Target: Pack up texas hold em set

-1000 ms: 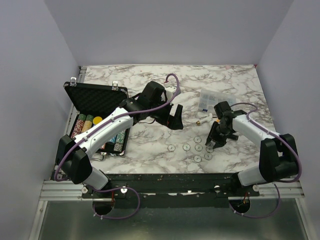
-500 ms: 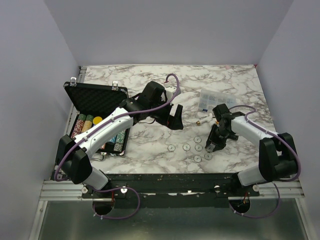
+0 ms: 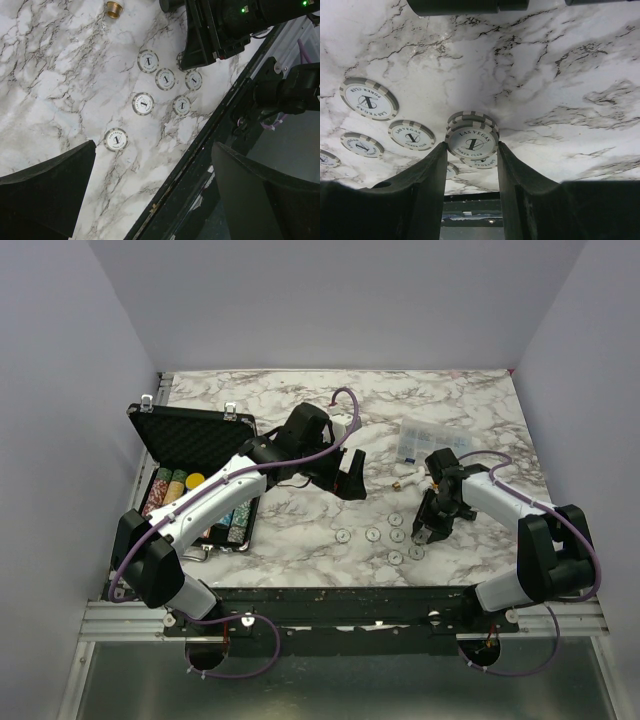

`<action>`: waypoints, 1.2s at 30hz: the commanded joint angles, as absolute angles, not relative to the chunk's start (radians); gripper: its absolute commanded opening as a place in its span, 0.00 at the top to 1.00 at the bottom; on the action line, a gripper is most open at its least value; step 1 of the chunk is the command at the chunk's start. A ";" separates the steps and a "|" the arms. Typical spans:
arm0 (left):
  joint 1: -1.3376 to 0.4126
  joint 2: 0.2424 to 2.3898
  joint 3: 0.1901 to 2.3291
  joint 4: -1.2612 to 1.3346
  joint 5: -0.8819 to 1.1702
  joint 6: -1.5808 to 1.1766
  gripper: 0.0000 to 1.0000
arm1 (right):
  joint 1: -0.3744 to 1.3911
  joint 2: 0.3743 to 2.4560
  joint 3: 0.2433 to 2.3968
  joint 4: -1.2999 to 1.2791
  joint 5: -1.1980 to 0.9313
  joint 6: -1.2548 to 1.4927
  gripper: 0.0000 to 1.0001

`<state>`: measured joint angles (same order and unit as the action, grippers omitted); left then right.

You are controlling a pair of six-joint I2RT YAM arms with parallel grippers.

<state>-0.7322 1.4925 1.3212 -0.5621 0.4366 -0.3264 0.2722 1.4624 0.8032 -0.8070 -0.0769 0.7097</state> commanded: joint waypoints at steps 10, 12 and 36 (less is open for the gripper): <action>-0.729 1.468 1.311 -0.541 0.465 -0.330 0.02 | 0.290 1.439 0.806 -0.811 -0.066 0.719 0.49; -0.729 1.468 1.312 -0.541 0.465 -0.331 0.02 | 0.290 1.430 0.800 -0.828 -0.060 0.718 0.48; -0.735 1.462 1.311 -0.542 0.468 -0.332 0.01 | 0.376 1.466 0.774 -0.850 -0.042 0.753 0.45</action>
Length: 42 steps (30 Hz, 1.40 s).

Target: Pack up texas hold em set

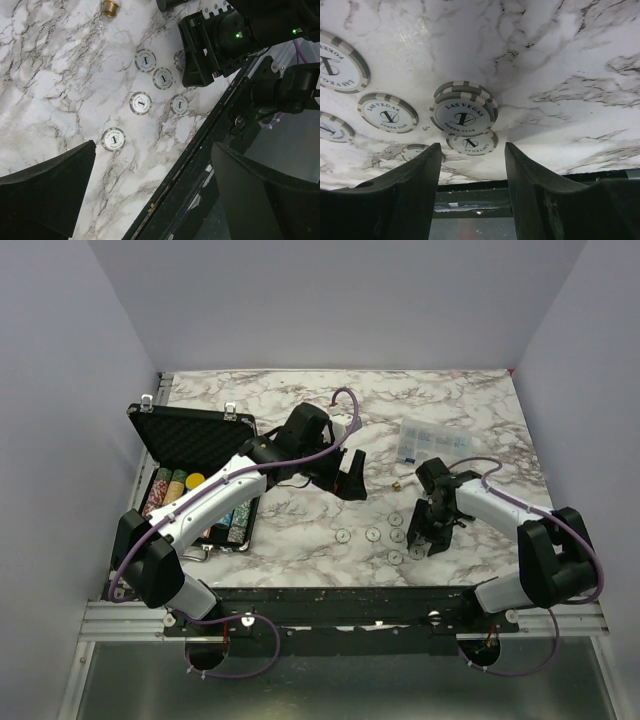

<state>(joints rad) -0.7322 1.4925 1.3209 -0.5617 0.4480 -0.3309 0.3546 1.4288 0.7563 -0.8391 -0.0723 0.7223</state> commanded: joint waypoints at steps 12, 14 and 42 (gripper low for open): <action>-0.735 1.455 1.311 -0.547 0.460 -0.326 0.01 | 0.421 1.555 0.816 -0.863 0.037 0.798 0.48; -0.735 1.454 1.311 -0.549 0.459 -0.325 0.02 | 0.426 1.570 0.822 -0.868 0.046 0.800 0.48; -0.736 1.457 1.310 -0.544 0.465 -0.328 0.02 | 0.468 1.518 0.888 -0.899 0.012 0.820 0.65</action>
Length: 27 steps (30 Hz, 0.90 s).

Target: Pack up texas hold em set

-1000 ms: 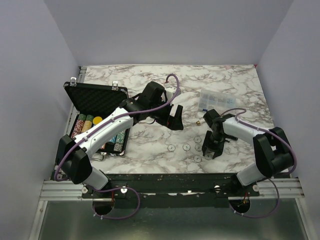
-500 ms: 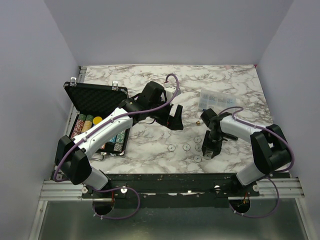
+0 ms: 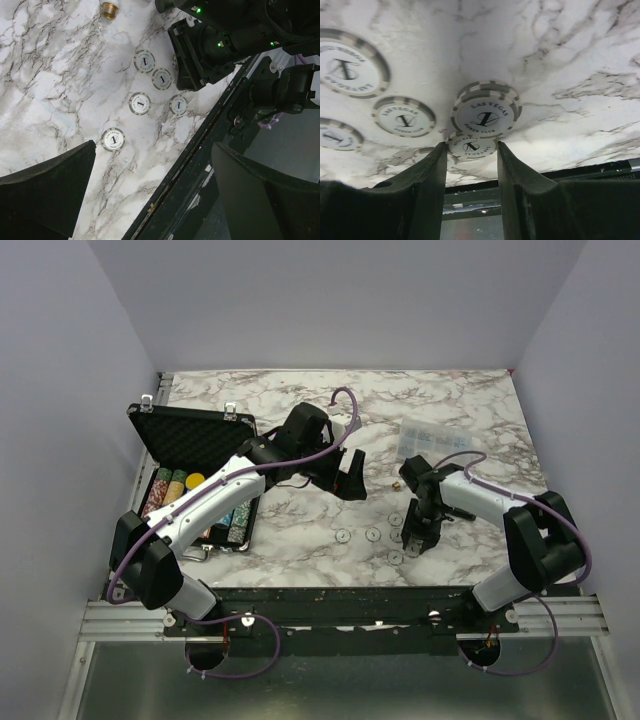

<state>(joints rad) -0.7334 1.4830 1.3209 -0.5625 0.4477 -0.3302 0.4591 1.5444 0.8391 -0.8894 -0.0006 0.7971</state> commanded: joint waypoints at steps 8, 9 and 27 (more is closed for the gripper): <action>-0.735 1.459 1.310 -0.543 0.464 -0.328 0.01 | 0.469 1.510 0.934 -0.893 0.006 0.822 0.66; -0.735 1.459 1.310 -0.544 0.463 -0.328 0.02 | 0.469 1.506 0.935 -0.891 0.006 0.824 0.66; -0.736 1.456 1.307 -0.543 0.462 -0.327 0.01 | 0.456 1.551 0.985 -0.959 0.133 0.780 0.66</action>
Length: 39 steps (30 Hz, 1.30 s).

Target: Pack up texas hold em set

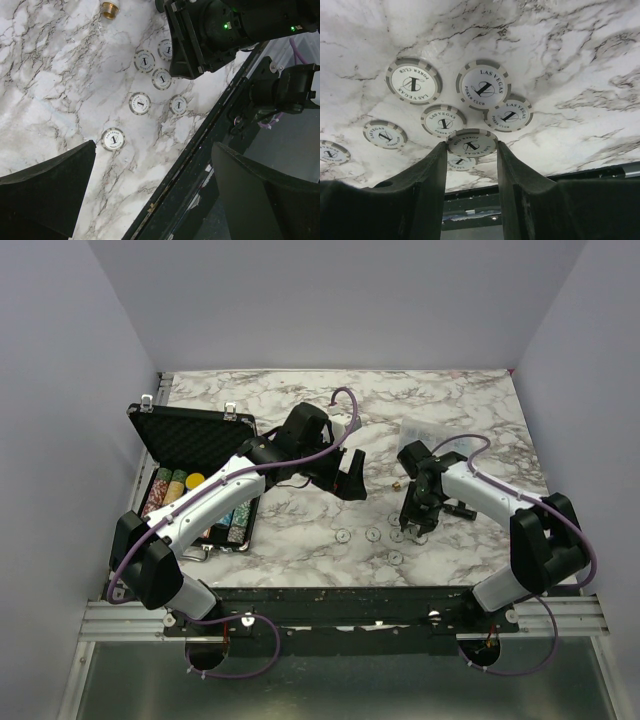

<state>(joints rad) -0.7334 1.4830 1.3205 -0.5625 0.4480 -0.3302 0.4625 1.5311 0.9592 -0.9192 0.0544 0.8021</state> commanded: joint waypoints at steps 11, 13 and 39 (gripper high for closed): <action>-0.736 1.458 1.310 -0.549 0.454 -0.322 0.02 | 0.382 1.554 0.941 -0.945 0.144 0.736 0.65; -0.737 1.458 1.310 -0.549 0.454 -0.322 0.02 | 0.381 1.561 0.929 -0.935 0.132 0.734 0.64; -0.736 1.463 1.308 -0.546 0.454 -0.321 0.01 | 0.381 1.637 1.062 -0.903 0.118 0.623 0.39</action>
<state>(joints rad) -0.7334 1.4826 1.3178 -0.5625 0.4477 -0.3298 0.3820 1.6005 0.9997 -0.9096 0.1097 0.6823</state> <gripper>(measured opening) 0.984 0.612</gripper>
